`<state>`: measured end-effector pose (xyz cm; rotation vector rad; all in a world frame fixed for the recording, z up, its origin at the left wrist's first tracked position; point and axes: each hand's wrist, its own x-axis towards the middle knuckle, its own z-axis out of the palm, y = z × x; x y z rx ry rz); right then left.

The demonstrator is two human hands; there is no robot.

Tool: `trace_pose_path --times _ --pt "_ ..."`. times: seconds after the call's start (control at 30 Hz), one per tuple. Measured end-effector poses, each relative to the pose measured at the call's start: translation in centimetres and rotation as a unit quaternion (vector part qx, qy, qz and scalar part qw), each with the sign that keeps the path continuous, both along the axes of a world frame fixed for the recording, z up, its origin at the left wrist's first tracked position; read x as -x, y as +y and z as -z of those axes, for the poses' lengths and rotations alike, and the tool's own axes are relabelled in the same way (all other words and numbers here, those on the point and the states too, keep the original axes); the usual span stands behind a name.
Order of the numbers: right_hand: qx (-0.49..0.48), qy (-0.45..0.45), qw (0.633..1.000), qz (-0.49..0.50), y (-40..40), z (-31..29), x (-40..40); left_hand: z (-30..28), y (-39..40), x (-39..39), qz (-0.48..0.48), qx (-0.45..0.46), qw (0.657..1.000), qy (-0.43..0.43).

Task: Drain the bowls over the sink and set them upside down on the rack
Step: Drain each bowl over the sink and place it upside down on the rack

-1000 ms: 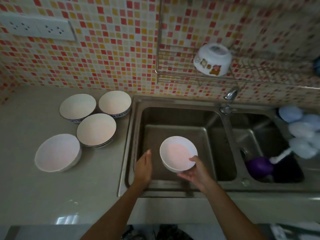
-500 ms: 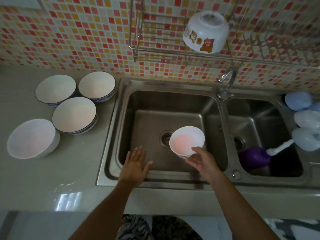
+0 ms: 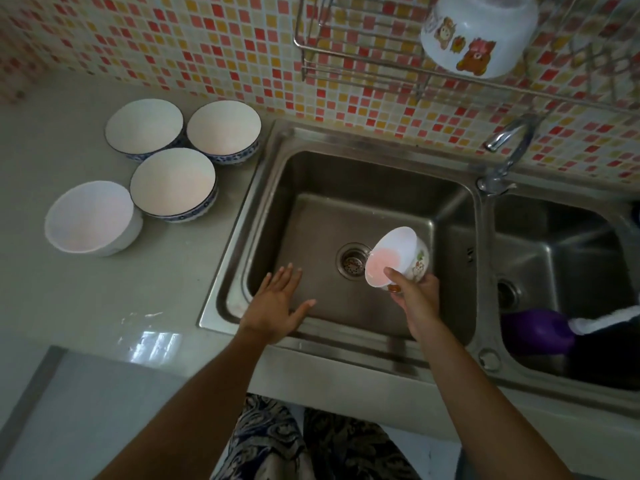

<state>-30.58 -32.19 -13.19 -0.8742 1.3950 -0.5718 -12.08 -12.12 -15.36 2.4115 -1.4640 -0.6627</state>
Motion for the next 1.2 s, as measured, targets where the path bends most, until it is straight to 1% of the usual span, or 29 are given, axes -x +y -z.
trace_pose_path --times 0.17,0.3,0.47,0.57,0.67,0.7,0.73,0.77,0.83,0.87,0.9,0.93,0.97,1.03,1.07,1.1,1.13,1.2 --pt "0.094 0.103 0.99 -0.035 0.6 -0.1 -1.0 0.2 0.0 0.0 -0.009 0.003 1.0 -0.004" --pt "0.146 0.154 0.973 -0.09 1.1 -0.3 -1.3 0.2 -0.1 0.0 -0.01 0.011 1.0 0.002" --pt "0.223 0.172 0.951 -0.128 2.1 0.1 -1.6 0.3 0.0 0.0 -0.01 0.013 1.0 0.009" --pt "0.245 0.183 0.938 -0.164 2.6 1.0 -1.5 0.3 0.0 0.0 -0.008 0.01 1.0 0.005" --pt "0.297 0.207 0.91 -0.205 2.9 1.9 -1.4 0.0 0.0 0.0 -0.011 0.009 1.0 0.009" --pt "0.33 0.221 0.89 -0.224 2.9 2.1 -1.3 0.0 -0.1 0.0 -0.012 0.009 1.0 0.01" --pt "0.377 0.244 0.857 -0.253 2.9 2.3 -1.1 0.0 -0.1 0.0 -0.013 0.011 1.0 0.01" --pt "0.43 0.276 0.809 -0.29 2.9 2.6 -0.9 0.1 0.0 0.0 -0.013 0.011 1.0 0.008" --pt "0.517 0.361 0.689 -0.357 2.8 2.9 -0.4 0.2 0.0 0.0 -0.011 0.009 1.0 0.005" --pt "0.532 0.39 0.648 -0.381 2.6 3.1 -0.1 0.3 0.0 0.0 -0.01 0.007 1.0 0.005" --pt "0.537 0.406 0.621 -0.402 2.5 3.2 0.2 0.3 0.0 0.0 -0.009 0.006 1.0 0.005" --pt "0.537 0.417 0.604 -0.416 2.4 3.2 0.3 0.3 -0.1 0.0 -0.009 0.008 1.0 0.003" --pt "0.535 0.426 0.595 -0.422 2.3 3.1 0.3 0.3 -0.1 -0.1 -0.009 0.011 1.0 0.0" --pt "0.53 0.43 0.598 -0.419 1.9 2.8 0.3 0.3 -0.2 -0.1 -0.009 0.013 1.0 -0.001" --pt "0.529 0.423 0.61 -0.411 1.8 2.8 0.4 0.3 -0.1 -0.1 -0.009 0.015 1.0 -0.002" --pt "0.524 0.404 0.638 -0.394 1.9 2.6 0.4 0.3 -0.1 -0.1 -0.009 0.018 1.0 -0.001" --pt "0.498 0.368 0.691 -0.371 2.1 2.1 0.3 0.4 0.0 -0.1 -0.009 0.022 1.0 0.001" --pt "0.4 0.275 0.819 -0.305 2.7 0.5 -0.1 0.4 0.1 -0.1 -0.006 0.026 1.0 0.006"
